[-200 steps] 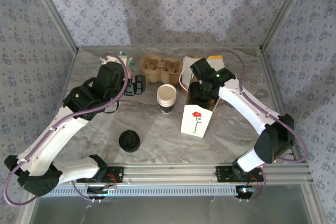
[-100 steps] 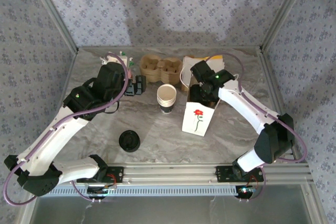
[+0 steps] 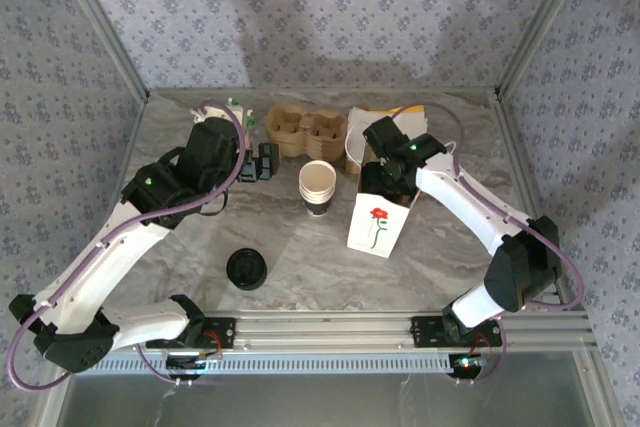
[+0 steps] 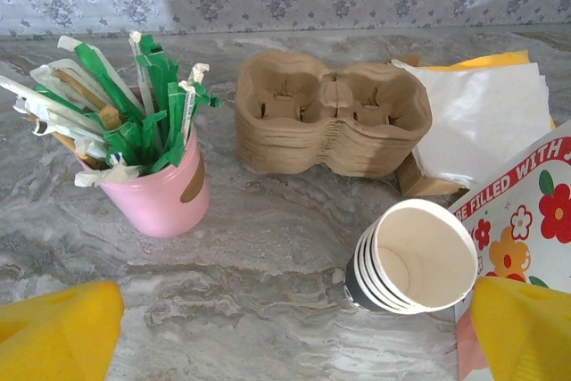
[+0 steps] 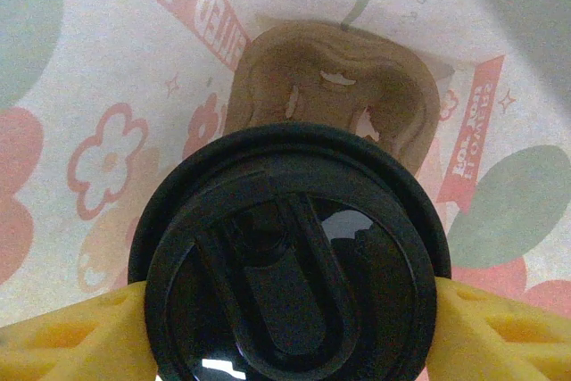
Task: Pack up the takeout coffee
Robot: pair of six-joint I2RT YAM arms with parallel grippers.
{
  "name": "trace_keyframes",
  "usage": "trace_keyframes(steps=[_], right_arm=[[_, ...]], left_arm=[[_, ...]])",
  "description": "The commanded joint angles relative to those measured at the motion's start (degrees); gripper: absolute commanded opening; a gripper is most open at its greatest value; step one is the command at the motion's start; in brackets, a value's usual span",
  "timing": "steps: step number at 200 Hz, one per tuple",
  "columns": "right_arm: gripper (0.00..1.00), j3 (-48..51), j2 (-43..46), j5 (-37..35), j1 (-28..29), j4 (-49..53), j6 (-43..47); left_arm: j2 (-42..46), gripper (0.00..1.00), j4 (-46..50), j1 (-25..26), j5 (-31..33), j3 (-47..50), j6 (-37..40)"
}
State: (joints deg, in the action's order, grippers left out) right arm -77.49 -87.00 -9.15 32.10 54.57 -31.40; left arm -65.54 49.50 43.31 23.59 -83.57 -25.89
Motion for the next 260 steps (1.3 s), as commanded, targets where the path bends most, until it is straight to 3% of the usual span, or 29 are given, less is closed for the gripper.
trace_keyframes(steps=[1, 154, 212, 260], right_arm=[[0.71, 0.88, -0.19, 0.72, -0.48, 1.04, 0.59], [0.71, 0.33, 0.16, 0.62, -0.53, 1.23, 0.8], [0.79, -0.07, 0.38, -0.48, -0.49, 1.43, 1.21], [0.79, -0.16, 0.43, -0.52, -0.49, 1.43, 1.28]], left_arm=[[0.17, 1.0, 0.35, 0.61, 1.09, -1.87, 1.19], [-0.03, 1.0, 0.51, 0.9, 1.28, -2.41, 1.28], [-0.44, 1.0, 0.55, 1.13, 1.32, -2.82, 1.28], [-0.63, 1.0, 0.57, 1.29, 1.44, -3.18, 1.45]])
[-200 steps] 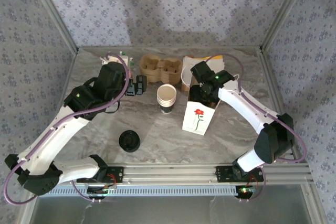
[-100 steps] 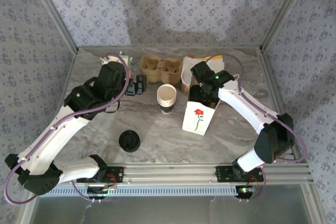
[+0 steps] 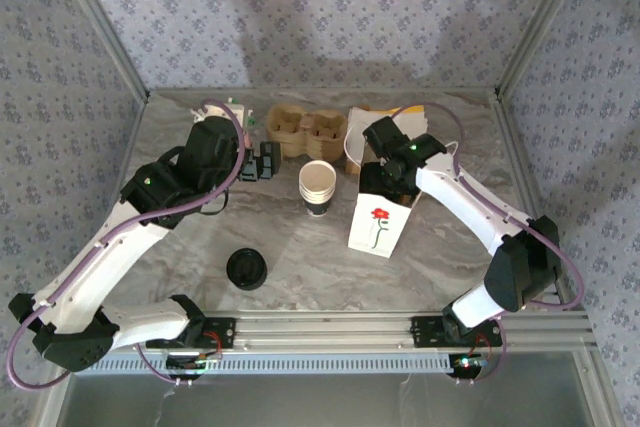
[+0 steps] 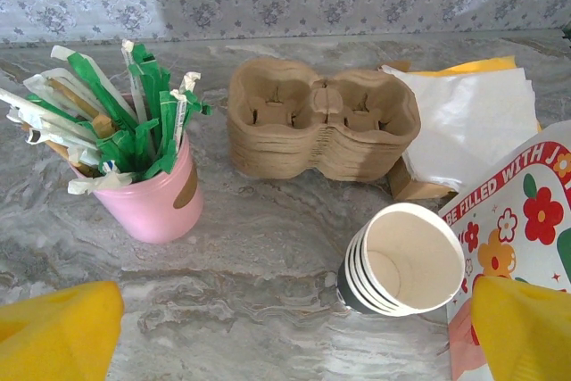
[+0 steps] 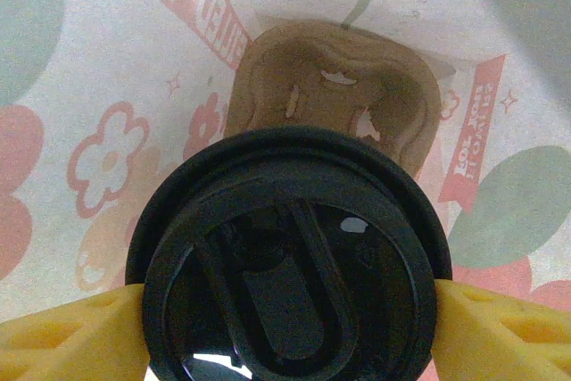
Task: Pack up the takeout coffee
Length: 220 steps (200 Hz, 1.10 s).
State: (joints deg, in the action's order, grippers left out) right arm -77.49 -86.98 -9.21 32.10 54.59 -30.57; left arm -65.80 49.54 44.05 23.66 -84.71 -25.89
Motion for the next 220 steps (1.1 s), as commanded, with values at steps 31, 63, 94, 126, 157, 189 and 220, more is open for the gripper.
trace_keyframes(steps=[31, 63, 94, 126, 157, 189, 220], right_arm=[[0.81, -0.32, 0.58, -0.8, -0.41, 1.4, 0.64], [0.87, -0.58, 0.84, -1.31, -0.2, 1.41, 1.06], [0.9, -0.69, 1.09, -1.6, -0.15, 1.49, 1.24], [0.92, -0.65, 1.29, -1.86, -0.05, 1.61, 1.25], [0.94, -0.77, 1.36, -2.12, 0.08, 1.73, 1.43], [0.95, -0.8, 1.4, -2.28, 0.23, 1.75, 1.48], [0.95, -0.87, 1.55, -2.39, 0.28, 1.84, 1.52]], left_arm=[[-0.46, 1.0, 0.6, 0.54, 1.37, -2.1, 1.46], [-0.53, 1.0, 0.65, 0.66, 1.39, -2.14, 1.46], [-0.64, 1.0, 0.65, 0.75, 1.45, -2.13, 1.38], [-0.58, 1.0, 0.61, 0.91, 1.55, -2.06, 1.37], [-0.63, 1.0, 0.55, 0.98, 1.65, -2.15, 1.32], [-0.62, 1.0, 0.65, 1.13, 1.69, -2.18, 1.32], [-0.64, 0.99, 0.63, 1.23, 1.89, -2.31, 1.37]])
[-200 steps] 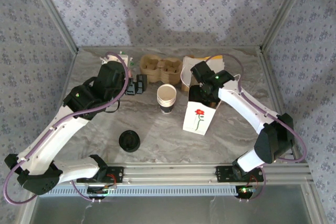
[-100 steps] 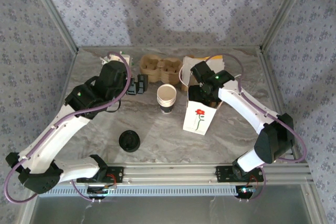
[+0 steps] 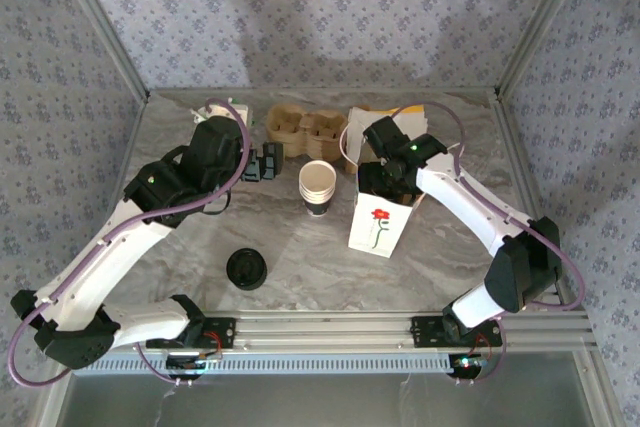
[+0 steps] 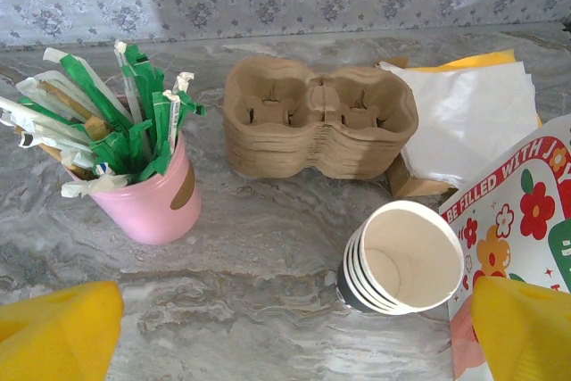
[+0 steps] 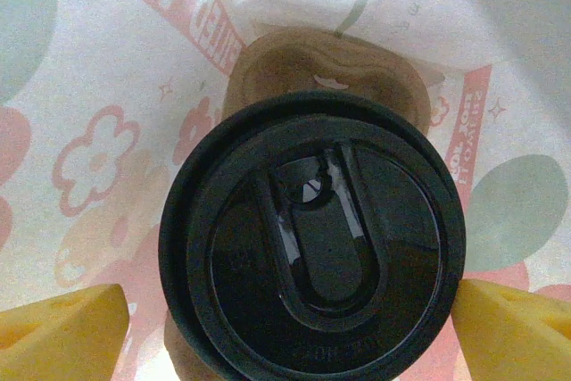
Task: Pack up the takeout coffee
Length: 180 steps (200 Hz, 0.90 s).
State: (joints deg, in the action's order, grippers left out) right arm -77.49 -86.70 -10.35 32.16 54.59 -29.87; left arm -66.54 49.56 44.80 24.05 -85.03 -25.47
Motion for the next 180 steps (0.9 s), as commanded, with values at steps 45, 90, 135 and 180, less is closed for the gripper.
trace_keyframes(steps=[45, 90, 135, 180], right_arm=[[0.96, -1.27, 1.6, -1.43, 0.23, 2.25, 0.78], [0.96, -1.47, 2.04, -1.6, 0.29, 2.59, 0.77], [0.96, -1.61, 2.25, -1.69, 0.29, 2.89, 0.76], [0.97, -1.89, 2.55, -1.8, 0.27, 3.03, 0.83]], left_arm=[[-0.07, 1.0, 0.56, 0.73, 1.61, -2.16, 0.94], [0.06, 1.0, 0.62, 0.87, 1.63, -2.3, 0.94], [0.01, 1.0, 0.58, 1.0, 1.76, -2.26, 0.86], [-0.03, 1.0, 0.47, 1.21, 1.87, -2.36, 0.86]])
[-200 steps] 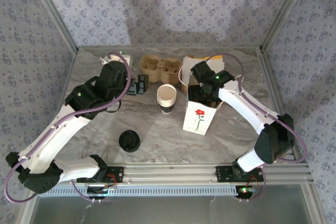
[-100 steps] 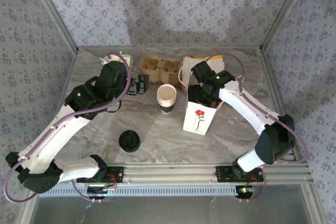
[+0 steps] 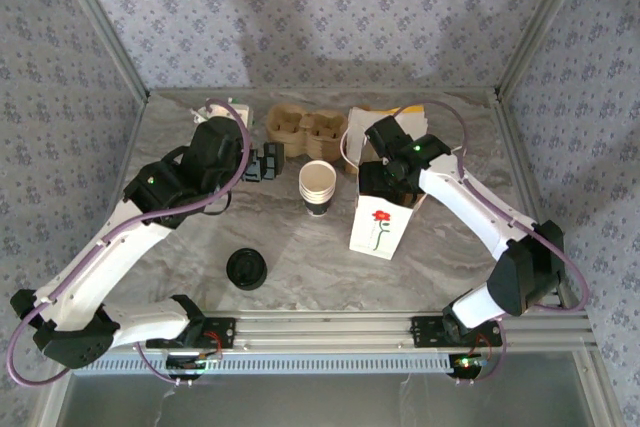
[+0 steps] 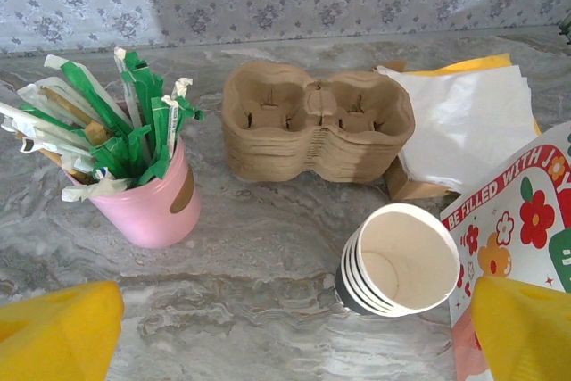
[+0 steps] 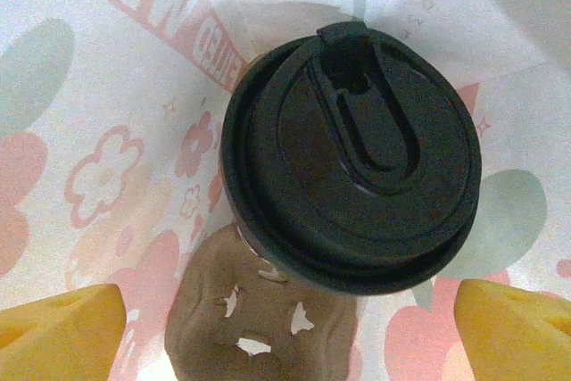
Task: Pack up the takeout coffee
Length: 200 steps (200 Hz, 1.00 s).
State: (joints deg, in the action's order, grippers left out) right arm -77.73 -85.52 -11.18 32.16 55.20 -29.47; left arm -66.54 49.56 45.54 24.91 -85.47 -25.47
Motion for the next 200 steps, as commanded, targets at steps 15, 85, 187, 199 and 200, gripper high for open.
trace_keyframes(steps=[15, 85, 187, 199, 200], right_arm=[[0.97, -1.76, 1.44, -1.04, 0.27, 2.47, 0.34], [0.97, -2.33, 2.39, -1.21, 0.36, 3.13, 0.3], [0.97, -4.86, 3.95, -1.74, 0.93, 4.56, 0.37], [0.97, -5.2, 3.97, -1.82, 1.03, 4.87, 0.31], [0.97, -5.22, 4.0, -1.83, 1.0, 4.85, 0.35]], left_arm=[[-0.03, 1.0, 0.52, 0.44, 0.98, -1.92, 0.86], [-0.25, 0.99, 0.45, 0.61, 1.11, -1.98, 0.86], [-0.15, 1.0, 0.45, 1.1, 1.29, -2.0, 0.77], [-0.16, 1.0, 0.45, 1.15, 1.29, -1.98, 0.78], [-0.12, 1.0, 0.45, 1.14, 1.33, -1.98, 0.78]])
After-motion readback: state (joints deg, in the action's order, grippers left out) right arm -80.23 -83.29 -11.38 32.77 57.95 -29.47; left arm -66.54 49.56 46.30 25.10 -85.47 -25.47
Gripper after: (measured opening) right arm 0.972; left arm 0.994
